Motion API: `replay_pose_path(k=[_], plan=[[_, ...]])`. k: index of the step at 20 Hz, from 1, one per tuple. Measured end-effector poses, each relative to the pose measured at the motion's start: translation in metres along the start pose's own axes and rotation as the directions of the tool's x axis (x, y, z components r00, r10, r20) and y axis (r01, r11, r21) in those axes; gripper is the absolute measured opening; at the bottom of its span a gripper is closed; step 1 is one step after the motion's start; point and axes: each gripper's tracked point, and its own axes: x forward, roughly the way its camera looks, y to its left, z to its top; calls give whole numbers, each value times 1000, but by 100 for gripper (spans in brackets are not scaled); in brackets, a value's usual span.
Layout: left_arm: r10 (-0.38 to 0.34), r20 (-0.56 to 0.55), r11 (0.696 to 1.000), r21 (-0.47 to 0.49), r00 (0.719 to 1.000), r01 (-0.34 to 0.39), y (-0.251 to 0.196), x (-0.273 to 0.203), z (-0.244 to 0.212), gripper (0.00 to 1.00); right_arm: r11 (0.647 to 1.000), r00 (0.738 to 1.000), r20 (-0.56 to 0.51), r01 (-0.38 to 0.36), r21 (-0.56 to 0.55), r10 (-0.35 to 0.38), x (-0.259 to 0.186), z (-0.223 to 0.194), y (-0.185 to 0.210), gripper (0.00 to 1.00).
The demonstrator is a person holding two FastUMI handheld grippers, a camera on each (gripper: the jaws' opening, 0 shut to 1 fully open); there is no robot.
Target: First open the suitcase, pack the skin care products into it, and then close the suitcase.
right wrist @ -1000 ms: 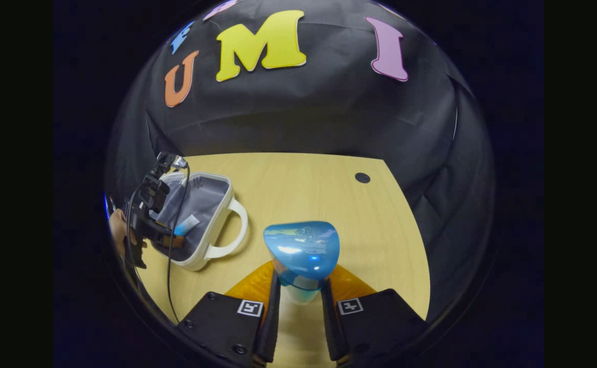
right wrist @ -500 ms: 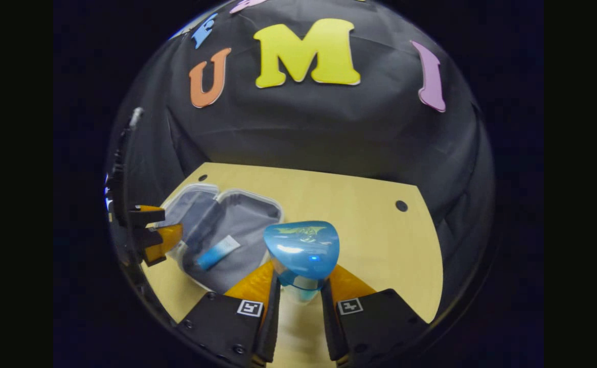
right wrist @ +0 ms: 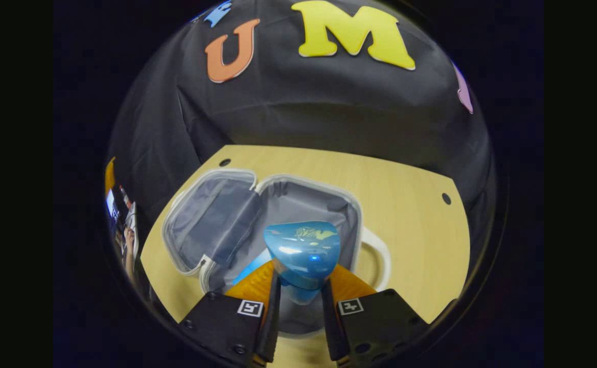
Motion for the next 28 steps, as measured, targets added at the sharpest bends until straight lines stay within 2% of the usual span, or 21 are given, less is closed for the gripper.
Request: replay_pose_path(k=[1, 4, 8, 13, 22, 23, 26, 28], plan=[[-11, 13, 1000, -9, 1000, 11, 2, -1, 1, 94, 1000, 999, -31, 8, 10, -7, 7, -9, 4, 34], [-46, 44, 998, -37, 998, 47, 9, -7, 3, 94, 998, 995, -97, 27, 49, -23, 17, -29, 13, 36], [-25, 24, 998, -61, 999, 27, 22, -5, -8, 94, 998, 991, -123, 49, 43, -44, 25, -34, 16, 34], [2, -16, 994, -110, 1000, -4, 41, -5, -29, 94, 990, 985, -151, 97, 101, -81, 48, -22, 11, 36], [32, -60, 984, -175, 998, -42, 59, -8, -51, 95, 978, 968, -208, 171, 120, -144, 80, -26, 0, 36], [31, -58, 983, -177, 998, -41, 59, -9, -50, 95, 976, 963, -223, 183, 115, -154, 83, -30, -3, 34], [29, -54, 986, -164, 998, -38, 57, -10, -50, 95, 972, 960, -234, 192, 139, -156, 86, -29, -5, 39], [41, -64, 986, -156, 997, -50, 61, -12, -53, 95, 969, 957, -239, 201, 141, -163, 87, -28, -5, 35]])
